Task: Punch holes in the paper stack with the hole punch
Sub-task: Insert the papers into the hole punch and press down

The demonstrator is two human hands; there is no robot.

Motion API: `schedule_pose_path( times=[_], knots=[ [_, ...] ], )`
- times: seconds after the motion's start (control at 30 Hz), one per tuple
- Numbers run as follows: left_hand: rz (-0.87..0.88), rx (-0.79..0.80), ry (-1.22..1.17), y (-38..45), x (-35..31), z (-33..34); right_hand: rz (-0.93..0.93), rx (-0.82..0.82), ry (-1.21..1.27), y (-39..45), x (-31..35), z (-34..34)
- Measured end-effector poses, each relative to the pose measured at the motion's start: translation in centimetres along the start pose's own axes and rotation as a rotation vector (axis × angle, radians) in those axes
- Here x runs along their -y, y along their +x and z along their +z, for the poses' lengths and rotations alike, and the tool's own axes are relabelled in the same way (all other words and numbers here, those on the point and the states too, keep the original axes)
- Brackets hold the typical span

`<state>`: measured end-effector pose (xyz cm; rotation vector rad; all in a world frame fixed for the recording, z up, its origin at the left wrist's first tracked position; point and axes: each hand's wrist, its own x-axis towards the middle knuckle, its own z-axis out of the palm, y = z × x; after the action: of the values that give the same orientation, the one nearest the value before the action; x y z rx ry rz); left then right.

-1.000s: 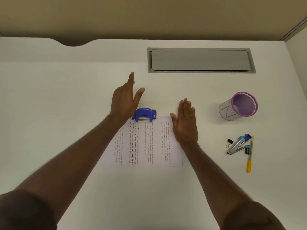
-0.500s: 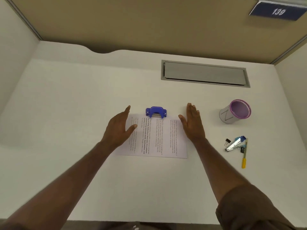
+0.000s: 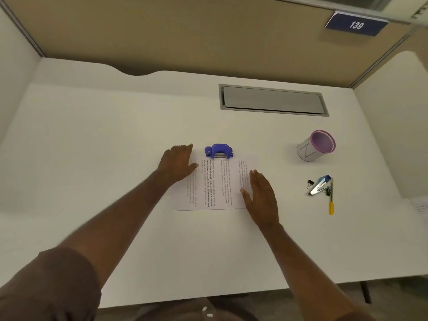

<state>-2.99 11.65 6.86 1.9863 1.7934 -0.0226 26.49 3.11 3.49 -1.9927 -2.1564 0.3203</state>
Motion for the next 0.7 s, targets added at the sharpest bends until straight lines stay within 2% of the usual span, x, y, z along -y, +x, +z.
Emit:
schedule_pose_path(
  times=[0.07, 0.23, 0.53, 0.7],
  knots=[
    [0.001, 0.051, 0.049, 1.0, 0.0, -0.6, 0.0, 0.025, -0.023, -0.1, -0.1, 0.5],
    [0.022, 0.065, 0.137, 2.4, -0.4, -1.4, 0.015, 0.074, -0.03, 0.3, -0.3, 1.1],
    [-0.023, 0.088, 0.011, 2.5, -0.8, -1.6, -0.012, 0.07, -0.021, -0.8, -0.9, 1.9],
    [-0.066, 0.107, -0.079, 2.9, -0.4, -0.9, -0.069, 0.012, -0.006, -1.7, -1.4, 2.3]
  ],
)
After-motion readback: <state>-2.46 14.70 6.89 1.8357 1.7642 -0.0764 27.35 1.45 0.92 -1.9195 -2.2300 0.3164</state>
